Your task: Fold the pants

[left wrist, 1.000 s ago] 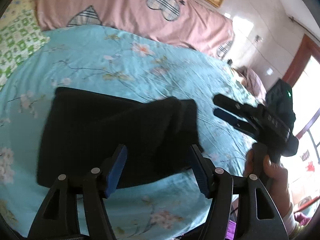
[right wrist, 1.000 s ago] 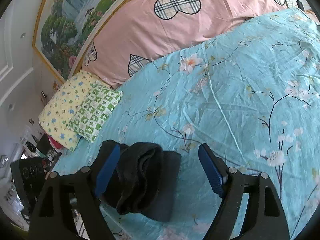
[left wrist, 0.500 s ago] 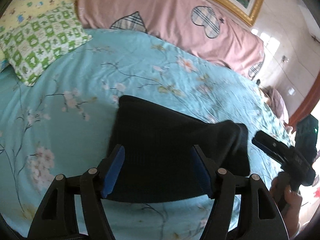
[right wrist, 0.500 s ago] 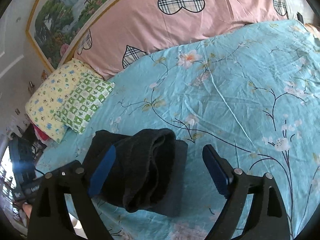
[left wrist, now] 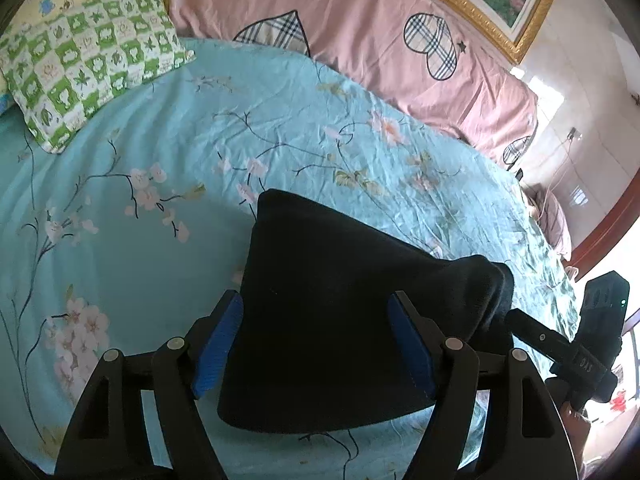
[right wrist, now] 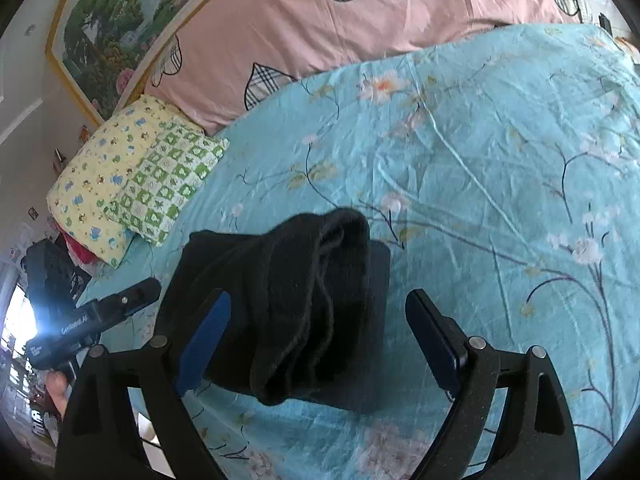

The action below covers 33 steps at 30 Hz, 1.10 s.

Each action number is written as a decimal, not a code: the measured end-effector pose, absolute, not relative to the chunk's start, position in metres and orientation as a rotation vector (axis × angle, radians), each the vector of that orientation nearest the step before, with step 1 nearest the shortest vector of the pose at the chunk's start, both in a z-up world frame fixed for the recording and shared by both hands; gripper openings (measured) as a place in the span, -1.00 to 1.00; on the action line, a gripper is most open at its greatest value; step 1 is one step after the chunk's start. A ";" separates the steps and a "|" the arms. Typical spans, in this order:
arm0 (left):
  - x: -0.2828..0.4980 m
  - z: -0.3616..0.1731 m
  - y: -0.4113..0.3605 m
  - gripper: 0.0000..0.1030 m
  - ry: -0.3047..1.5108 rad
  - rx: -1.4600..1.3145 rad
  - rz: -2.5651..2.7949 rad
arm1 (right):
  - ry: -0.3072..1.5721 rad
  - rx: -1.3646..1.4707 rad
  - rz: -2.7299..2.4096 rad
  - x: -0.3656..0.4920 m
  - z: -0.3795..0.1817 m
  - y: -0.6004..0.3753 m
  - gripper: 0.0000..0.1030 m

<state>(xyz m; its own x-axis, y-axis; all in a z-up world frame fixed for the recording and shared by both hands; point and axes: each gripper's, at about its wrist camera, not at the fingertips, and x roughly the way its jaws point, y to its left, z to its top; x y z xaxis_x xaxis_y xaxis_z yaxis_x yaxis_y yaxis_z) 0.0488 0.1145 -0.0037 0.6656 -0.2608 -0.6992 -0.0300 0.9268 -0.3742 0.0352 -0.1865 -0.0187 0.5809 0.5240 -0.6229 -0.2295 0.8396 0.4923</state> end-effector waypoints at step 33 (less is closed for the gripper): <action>0.090 -0.057 0.132 0.25 0.937 -0.564 -0.219 | 0.974 0.564 0.606 0.056 -0.059 -0.196 0.26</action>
